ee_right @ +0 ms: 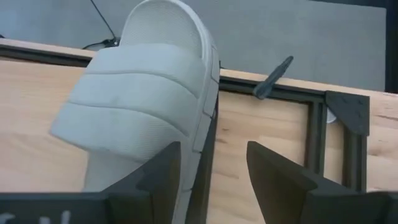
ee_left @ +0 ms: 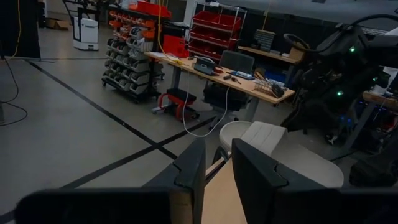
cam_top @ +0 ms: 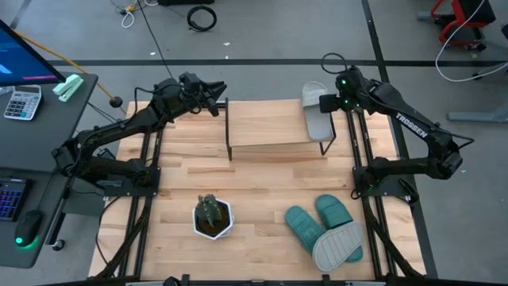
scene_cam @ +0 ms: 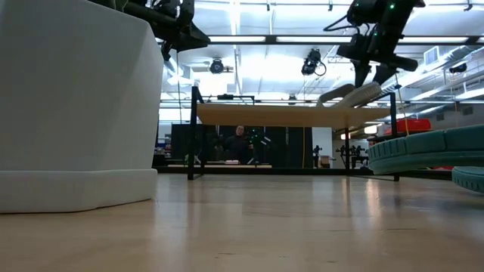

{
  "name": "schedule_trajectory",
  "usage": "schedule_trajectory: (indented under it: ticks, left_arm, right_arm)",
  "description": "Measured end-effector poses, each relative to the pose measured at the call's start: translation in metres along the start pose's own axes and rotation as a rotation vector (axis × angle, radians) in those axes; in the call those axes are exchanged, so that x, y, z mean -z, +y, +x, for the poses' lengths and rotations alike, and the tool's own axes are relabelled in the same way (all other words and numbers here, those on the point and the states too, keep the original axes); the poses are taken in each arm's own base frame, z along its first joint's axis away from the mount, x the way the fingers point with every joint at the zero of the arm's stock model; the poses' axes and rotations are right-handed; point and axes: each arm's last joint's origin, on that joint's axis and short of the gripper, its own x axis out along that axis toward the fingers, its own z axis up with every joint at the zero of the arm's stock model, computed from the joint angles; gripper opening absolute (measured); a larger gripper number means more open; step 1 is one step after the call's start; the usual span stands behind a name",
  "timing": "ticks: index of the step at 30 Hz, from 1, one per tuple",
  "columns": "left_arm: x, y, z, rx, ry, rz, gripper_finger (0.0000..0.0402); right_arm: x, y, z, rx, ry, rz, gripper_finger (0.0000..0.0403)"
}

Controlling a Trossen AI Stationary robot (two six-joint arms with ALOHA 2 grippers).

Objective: Pick and place slides into the shelf
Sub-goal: Put the top gray slide on the shelf

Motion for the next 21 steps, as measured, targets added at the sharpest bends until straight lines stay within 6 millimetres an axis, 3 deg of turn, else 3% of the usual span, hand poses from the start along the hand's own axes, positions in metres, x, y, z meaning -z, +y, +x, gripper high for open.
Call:
schedule_trajectory:
  ticks: [7, 16, 21]
  left_arm:
    - [0.0002, 0.0, 0.0, 0.0, 0.002, 0.0, 0.0089]
    - [0.0008, 0.0002, 0.0001, -0.002, 0.008, 0.0, 0.0081]
    - [0.0008, 0.0002, 0.0001, -0.002, 0.008, 0.0, 0.0086]
  right_arm:
    - [-0.0001, -0.0039, 0.0006, 0.09, -0.028, 0.03, 0.019]
    - [-0.0045, 0.0003, 0.0064, -0.019, 0.004, 0.009, 0.019]
    - [-0.0043, -0.0008, 0.0066, 0.014, -0.005, 0.005, 0.019]
